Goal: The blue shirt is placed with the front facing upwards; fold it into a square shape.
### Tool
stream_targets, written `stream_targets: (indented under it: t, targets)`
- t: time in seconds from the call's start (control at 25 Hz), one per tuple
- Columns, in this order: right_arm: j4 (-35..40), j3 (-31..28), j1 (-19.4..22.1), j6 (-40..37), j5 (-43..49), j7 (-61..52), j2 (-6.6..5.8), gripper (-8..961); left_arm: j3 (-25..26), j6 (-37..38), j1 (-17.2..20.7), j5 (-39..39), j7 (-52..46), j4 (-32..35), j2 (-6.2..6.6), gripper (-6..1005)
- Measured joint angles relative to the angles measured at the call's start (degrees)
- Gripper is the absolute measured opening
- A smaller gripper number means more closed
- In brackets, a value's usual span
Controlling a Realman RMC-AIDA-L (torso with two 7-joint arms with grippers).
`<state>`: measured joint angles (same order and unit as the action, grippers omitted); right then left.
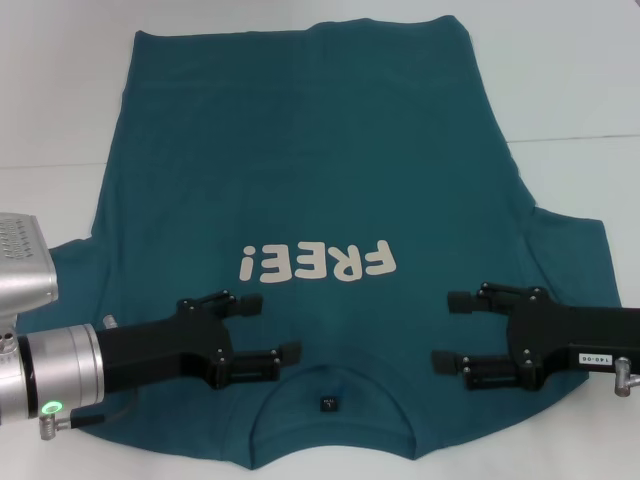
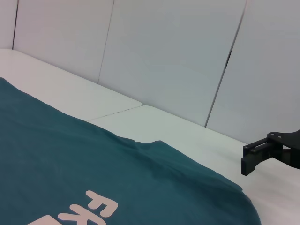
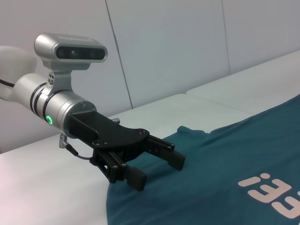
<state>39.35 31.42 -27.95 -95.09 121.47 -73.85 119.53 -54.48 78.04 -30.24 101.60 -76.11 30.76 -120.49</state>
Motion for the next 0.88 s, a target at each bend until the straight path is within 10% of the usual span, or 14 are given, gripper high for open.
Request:
stream_targets:
  t: [0.48,0.68,0.88]
  targets:
    - [-0.76,0.31,-0.09,0.17,0.00,0.20,0.00,924,0.27,0.00,0.03,0.00,0.00,0.02,-0.11,935]
    - [-0.77,0.31,0.18,0.19,0.00,0.20,0.00,924,7.62,-2.37,1.88,-0.18,-6.79,3.76,-0.10,934]
    - [-0.77,0.31,0.42,0.18,-0.17,0.20,0.00,924,13.95,-3.51,3.96,0.54,-20.33,6.75,2.36,934]
